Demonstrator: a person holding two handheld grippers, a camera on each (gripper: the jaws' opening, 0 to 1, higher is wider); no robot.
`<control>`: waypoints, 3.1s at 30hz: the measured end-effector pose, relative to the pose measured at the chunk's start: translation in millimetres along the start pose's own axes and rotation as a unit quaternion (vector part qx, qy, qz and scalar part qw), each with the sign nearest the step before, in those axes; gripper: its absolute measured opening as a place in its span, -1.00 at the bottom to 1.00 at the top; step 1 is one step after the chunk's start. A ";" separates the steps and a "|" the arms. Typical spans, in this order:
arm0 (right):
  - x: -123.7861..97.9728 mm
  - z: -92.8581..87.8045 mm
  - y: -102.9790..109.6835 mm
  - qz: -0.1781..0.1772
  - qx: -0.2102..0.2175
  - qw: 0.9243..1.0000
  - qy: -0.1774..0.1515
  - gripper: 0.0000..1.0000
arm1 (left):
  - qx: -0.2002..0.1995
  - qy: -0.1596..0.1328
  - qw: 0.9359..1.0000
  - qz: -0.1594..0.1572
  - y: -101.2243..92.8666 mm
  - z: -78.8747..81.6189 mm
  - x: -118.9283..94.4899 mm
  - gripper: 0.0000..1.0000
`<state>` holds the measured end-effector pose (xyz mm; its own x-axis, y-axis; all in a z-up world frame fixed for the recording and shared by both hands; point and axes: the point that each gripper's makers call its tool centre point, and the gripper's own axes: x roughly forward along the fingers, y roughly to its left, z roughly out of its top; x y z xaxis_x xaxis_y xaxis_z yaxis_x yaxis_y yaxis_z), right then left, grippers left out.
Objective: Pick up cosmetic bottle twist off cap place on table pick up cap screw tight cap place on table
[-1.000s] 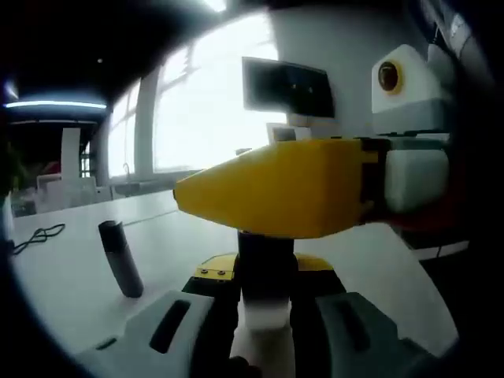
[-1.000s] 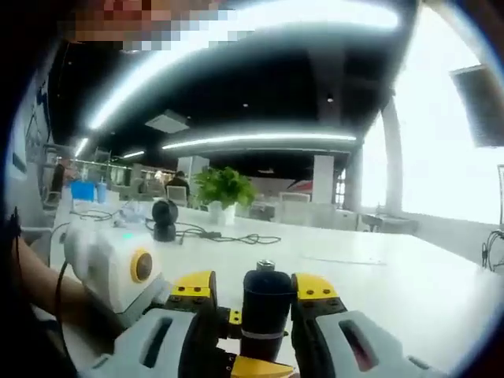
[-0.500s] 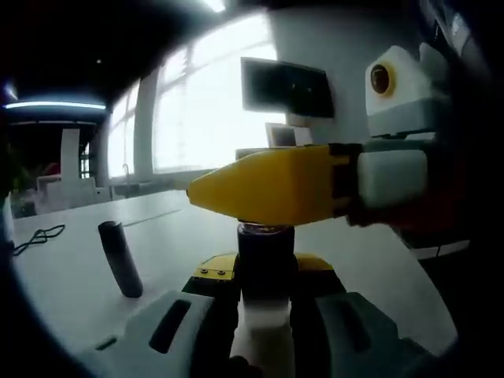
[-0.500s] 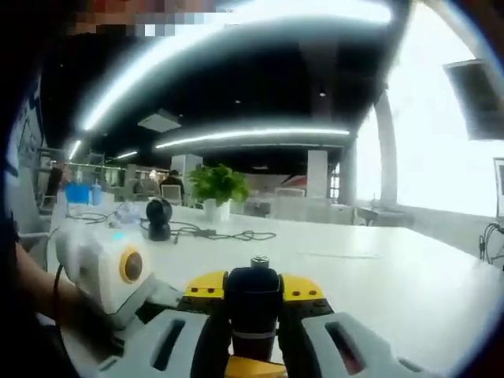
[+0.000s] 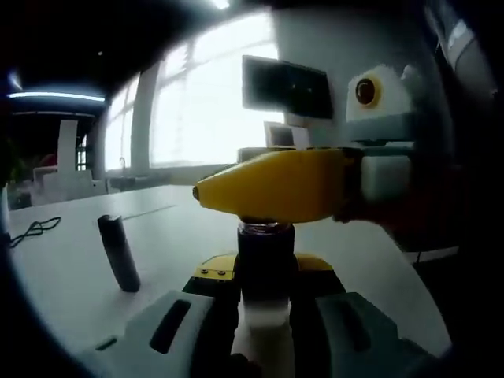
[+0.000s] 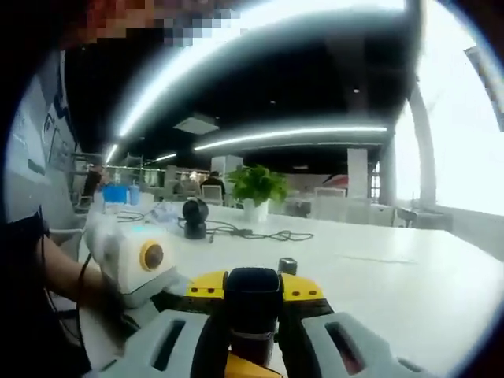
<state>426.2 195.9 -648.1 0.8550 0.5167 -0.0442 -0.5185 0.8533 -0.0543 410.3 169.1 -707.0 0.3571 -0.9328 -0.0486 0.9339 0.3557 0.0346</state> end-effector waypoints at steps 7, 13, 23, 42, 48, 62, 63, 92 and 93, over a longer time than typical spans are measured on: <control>0.1 -0.7 4.2 0.055 0.004 0.998 0.005 -0.66 | -0.001 0.001 1.000 -0.006 -2.8 0.0 -1.1 -0.72; -0.3 -1.2 6.7 0.085 -0.005 0.996 0.003 -0.66 | -0.001 0.002 1.000 -0.009 -4.9 0.4 -1.2 -0.72; -1.0 -1.1 10.2 0.148 -0.006 0.989 -0.002 -0.66 | 0.000 0.002 1.000 -0.013 -7.1 1.4 -1.4 -0.73; -2.5 -0.9 20.2 0.281 -0.009 0.960 -0.003 -0.66 | 0.000 0.001 1.000 -0.018 -9.9 1.9 -0.2 -0.73; -6.5 -1.1 23.4 0.338 -0.010 0.941 -0.003 -0.66 | 0.002 -0.001 1.000 -0.025 -13.0 2.4 0.3 -0.73; -18.5 -0.9 32.5 0.458 -0.025 0.888 -0.004 -0.66 | -0.001 -0.001 0.999 -0.054 -21.0 2.3 0.6 -0.73; -19.5 -1.1 32.7 0.467 -0.025 0.884 -0.004 -0.66 | -0.003 0.000 0.998 -0.057 -21.9 1.9 0.8 -0.73; -22.8 17.9 30.7 0.507 0.002 0.862 -0.027 -0.66 | -0.011 -0.001 0.998 -0.069 -22.1 0.2 3.0 -0.72; -22.6 18.5 30.0 0.504 0.001 0.863 -0.028 -0.66 | -0.011 -0.001 0.998 -0.068 -21.8 0.3 2.9 -0.72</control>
<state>391.5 211.1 -630.2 -0.0310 0.9993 -0.0188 -0.9994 -0.0312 -0.0149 390.9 158.6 -707.6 0.2273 -0.9726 -0.0486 0.9738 0.2273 0.0056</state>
